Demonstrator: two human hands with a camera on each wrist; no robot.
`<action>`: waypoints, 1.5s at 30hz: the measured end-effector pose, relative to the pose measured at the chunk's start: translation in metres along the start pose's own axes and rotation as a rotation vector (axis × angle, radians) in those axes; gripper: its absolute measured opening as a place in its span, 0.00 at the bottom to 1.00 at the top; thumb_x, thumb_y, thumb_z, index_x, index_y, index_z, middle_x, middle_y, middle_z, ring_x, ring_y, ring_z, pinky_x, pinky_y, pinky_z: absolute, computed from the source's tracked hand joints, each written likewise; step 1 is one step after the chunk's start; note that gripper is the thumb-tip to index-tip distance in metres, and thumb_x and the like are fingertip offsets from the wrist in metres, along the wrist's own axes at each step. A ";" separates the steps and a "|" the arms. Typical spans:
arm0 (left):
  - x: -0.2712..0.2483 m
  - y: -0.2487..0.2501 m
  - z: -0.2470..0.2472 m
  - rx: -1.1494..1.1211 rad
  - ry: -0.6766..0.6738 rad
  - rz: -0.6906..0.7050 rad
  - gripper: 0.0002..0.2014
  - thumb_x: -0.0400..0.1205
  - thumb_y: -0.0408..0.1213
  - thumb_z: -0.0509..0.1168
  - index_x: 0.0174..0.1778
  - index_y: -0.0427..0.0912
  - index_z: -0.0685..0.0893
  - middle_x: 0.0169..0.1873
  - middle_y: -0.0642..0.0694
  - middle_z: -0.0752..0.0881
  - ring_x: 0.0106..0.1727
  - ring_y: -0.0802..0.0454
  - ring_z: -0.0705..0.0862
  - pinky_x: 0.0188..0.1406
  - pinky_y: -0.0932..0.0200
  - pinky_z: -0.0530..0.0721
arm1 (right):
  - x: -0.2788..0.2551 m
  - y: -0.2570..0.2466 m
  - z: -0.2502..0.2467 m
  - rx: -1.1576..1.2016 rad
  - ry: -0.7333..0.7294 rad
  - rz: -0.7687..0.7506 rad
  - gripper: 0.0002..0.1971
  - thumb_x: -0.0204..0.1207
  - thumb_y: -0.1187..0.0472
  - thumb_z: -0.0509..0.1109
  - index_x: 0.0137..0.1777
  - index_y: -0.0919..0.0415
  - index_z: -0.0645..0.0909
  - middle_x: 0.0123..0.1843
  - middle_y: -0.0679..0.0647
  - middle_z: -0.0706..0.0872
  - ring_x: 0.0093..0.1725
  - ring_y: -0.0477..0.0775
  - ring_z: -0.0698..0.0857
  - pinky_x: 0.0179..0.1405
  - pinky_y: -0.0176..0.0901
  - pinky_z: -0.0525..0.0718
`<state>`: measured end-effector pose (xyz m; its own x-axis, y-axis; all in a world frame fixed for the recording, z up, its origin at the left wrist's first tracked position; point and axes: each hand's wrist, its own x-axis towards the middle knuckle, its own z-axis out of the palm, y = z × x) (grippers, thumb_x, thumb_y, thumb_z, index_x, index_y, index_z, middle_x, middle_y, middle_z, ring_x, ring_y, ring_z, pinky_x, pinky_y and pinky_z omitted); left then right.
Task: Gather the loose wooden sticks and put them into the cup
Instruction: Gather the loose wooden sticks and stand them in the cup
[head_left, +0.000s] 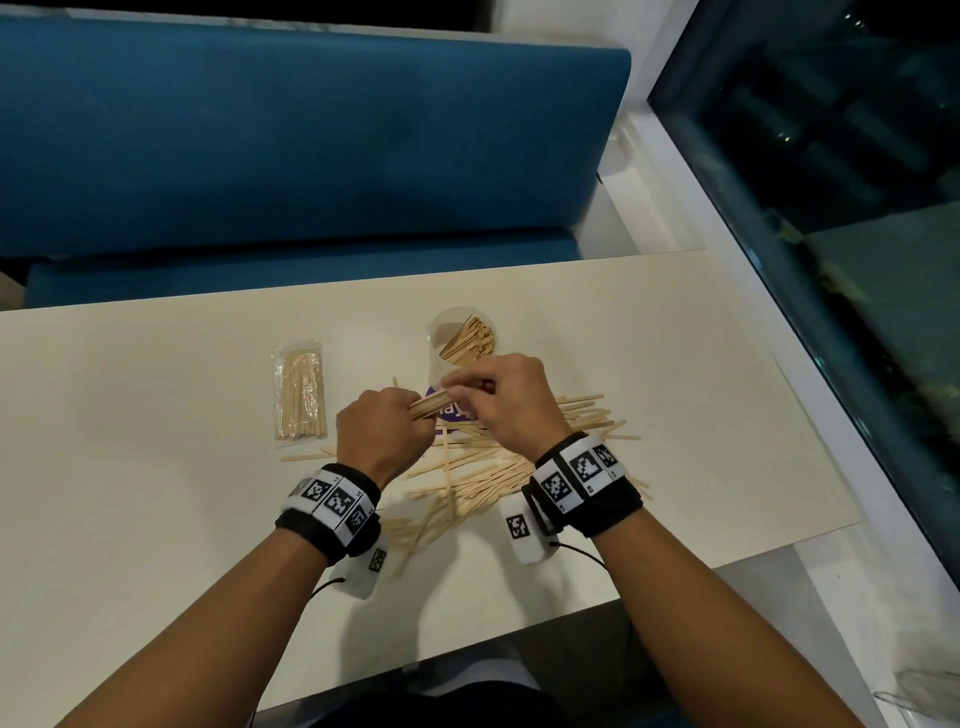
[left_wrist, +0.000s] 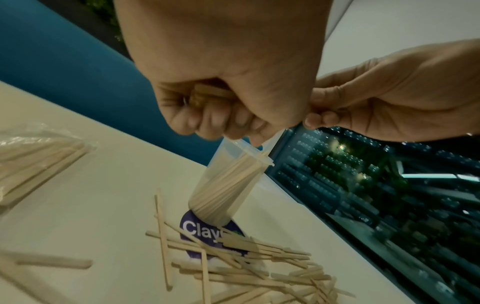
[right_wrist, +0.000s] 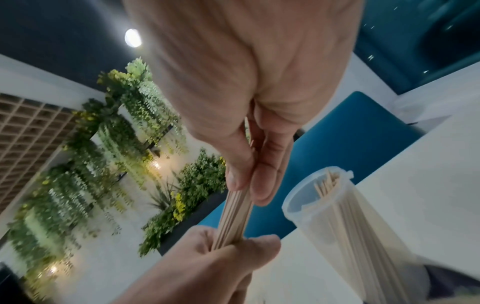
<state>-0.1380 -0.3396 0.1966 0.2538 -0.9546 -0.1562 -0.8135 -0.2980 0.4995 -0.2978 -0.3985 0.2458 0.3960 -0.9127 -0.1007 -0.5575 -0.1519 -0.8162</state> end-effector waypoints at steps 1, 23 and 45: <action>0.003 0.003 0.000 -0.028 -0.013 -0.009 0.18 0.80 0.41 0.66 0.22 0.49 0.75 0.19 0.51 0.77 0.24 0.46 0.76 0.25 0.59 0.65 | 0.003 -0.001 -0.004 0.002 -0.014 -0.003 0.07 0.77 0.65 0.80 0.53 0.57 0.94 0.47 0.48 0.93 0.45 0.41 0.89 0.51 0.35 0.90; 0.066 0.011 0.050 -0.582 0.037 -0.015 0.36 0.76 0.44 0.81 0.79 0.47 0.74 0.66 0.56 0.81 0.65 0.53 0.82 0.55 0.70 0.77 | 0.096 0.048 0.025 -0.769 -0.170 -0.226 0.12 0.74 0.58 0.78 0.57 0.52 0.91 0.59 0.53 0.88 0.60 0.56 0.79 0.62 0.47 0.79; 0.070 0.000 0.059 -0.585 0.045 -0.006 0.24 0.83 0.40 0.71 0.76 0.51 0.76 0.68 0.51 0.83 0.63 0.54 0.83 0.56 0.63 0.78 | 0.047 0.060 0.043 -0.718 0.018 -0.179 0.32 0.90 0.47 0.40 0.85 0.62 0.69 0.87 0.56 0.69 0.89 0.53 0.59 0.89 0.60 0.49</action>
<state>-0.1506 -0.4068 0.1355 0.2900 -0.9481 -0.1303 -0.3914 -0.2418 0.8879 -0.2812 -0.4337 0.1673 0.5170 -0.8559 0.0139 -0.8281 -0.5042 -0.2450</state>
